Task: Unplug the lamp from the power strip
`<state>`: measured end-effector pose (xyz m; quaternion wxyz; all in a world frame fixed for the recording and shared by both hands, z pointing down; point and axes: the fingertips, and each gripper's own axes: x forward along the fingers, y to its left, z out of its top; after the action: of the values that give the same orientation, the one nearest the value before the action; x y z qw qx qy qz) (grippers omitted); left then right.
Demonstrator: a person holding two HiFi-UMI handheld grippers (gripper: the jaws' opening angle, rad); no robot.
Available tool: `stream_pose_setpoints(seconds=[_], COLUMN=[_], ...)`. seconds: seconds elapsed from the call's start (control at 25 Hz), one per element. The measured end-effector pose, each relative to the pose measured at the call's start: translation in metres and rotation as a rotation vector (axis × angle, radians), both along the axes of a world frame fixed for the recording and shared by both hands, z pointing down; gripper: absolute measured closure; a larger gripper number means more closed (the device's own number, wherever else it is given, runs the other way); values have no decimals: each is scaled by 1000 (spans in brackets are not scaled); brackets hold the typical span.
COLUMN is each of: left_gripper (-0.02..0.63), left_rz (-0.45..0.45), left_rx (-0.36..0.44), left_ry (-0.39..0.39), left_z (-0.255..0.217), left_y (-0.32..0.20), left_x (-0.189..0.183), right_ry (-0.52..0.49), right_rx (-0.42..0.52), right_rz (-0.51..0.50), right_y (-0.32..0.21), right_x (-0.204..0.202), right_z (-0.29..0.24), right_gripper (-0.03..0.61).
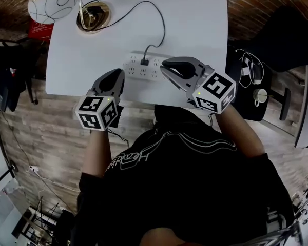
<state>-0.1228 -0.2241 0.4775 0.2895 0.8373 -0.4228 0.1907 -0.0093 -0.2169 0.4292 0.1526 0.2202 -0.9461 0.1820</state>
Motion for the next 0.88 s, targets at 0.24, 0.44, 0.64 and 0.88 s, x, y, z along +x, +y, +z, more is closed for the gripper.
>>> stream_pose_setpoints(seconds=[0.24,0.44,0.64,0.88], left_gripper=[560,531,518,511], left_rz=[-4,-2,-13,-21], left_rx=[-83,-130,-154,-161], left_ry=[-18,-30,-15,28], left_z=[37,55,62,64], left_y=[-11,-14,-17,-18], left_x=[0,3,3,2], right_ry=[128,195,259,336], right_rx=[22,22,38,59], right_rz=[-65,-117,-175,-204], right_y=[-13,-20,-21,-25], right_x=[-14,-27,-42,-53], right_z=[35,55,68,82], right_gripper=[523,491,471,471])
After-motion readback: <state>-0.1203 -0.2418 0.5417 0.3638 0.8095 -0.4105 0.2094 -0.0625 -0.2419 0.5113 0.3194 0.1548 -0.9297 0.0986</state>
